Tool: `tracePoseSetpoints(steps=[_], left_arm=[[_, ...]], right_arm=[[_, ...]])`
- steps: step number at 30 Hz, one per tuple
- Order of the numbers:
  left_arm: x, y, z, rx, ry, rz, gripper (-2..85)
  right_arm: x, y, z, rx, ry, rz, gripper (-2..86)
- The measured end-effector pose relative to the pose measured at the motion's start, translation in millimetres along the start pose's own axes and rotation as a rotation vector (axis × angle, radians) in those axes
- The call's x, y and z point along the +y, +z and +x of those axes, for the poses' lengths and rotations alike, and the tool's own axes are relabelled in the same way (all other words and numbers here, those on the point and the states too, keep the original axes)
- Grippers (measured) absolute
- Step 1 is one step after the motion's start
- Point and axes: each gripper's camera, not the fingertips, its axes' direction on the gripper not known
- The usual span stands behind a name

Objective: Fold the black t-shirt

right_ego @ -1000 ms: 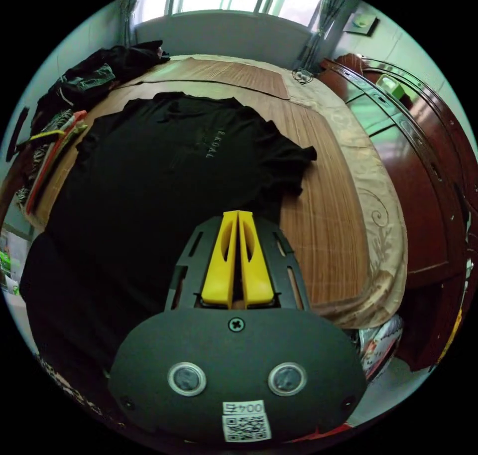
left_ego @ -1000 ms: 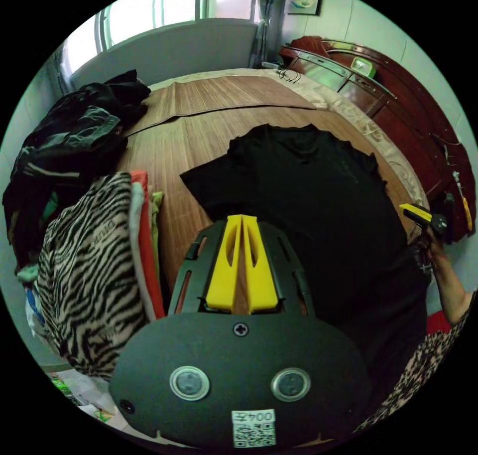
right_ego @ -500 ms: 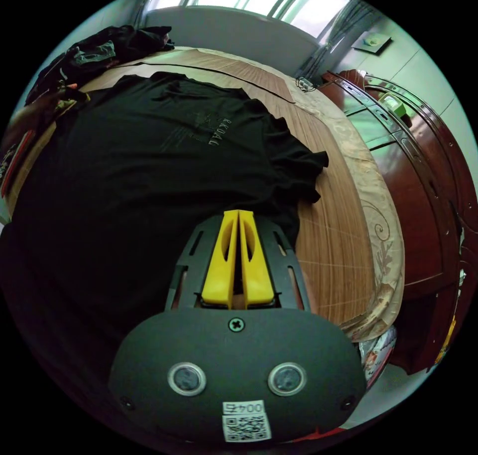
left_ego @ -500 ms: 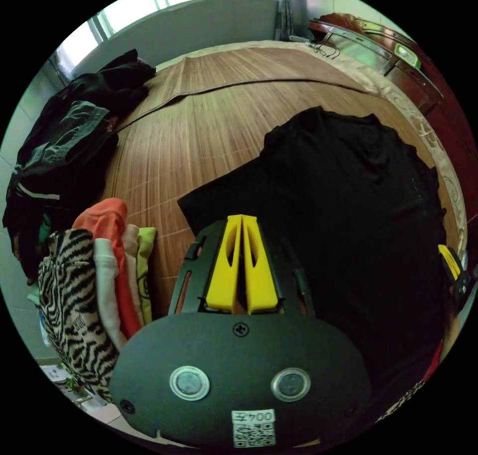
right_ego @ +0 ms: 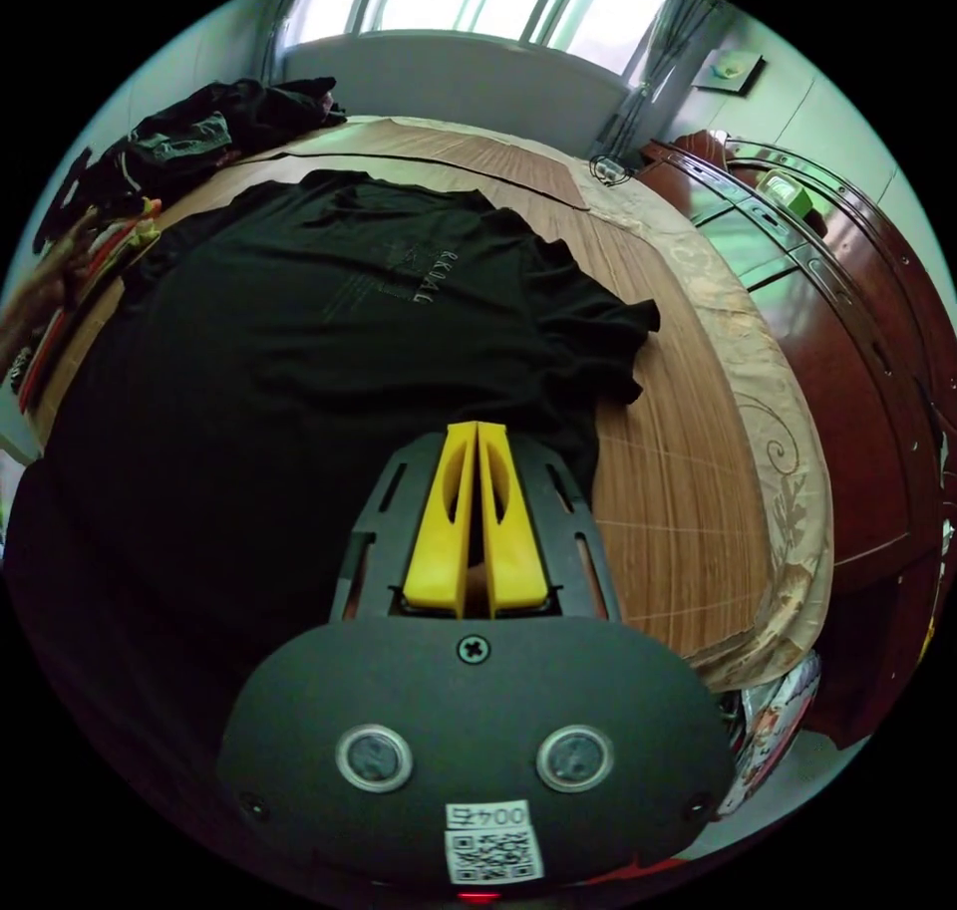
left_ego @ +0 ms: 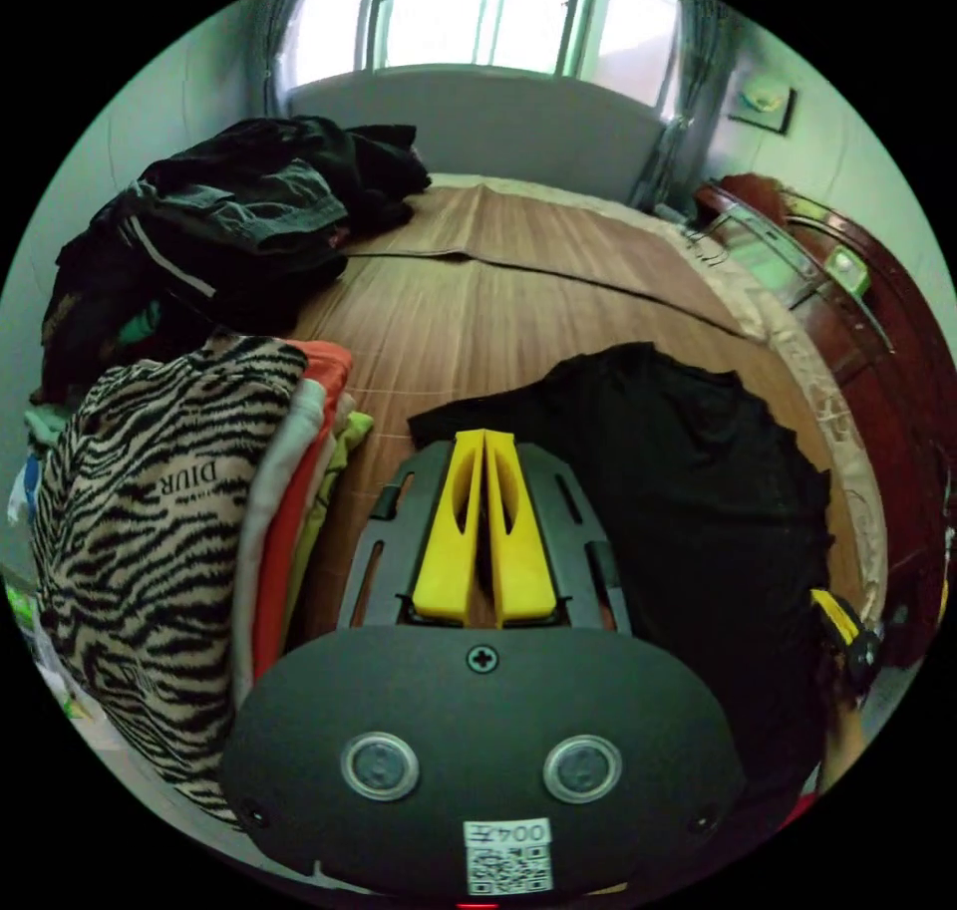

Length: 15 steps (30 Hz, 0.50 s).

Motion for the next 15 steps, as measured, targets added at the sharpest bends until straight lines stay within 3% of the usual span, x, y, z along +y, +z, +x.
tracePoseSetpoints(steps=[6,12,15], left_arm=[[61,26,34,-0.178,0.191,0.023,0.1],[49,74,21,0.0,0.139,-0.173,0.1],[47,84,14,0.044,0.095,-0.165,0.1]], right_arm=[[-33,-24,28,-0.087,0.032,0.213,8.1],[-130,3,40,-0.217,-0.053,0.198,7.4],[-183,45,38,-0.177,-0.055,0.16,7.3]])
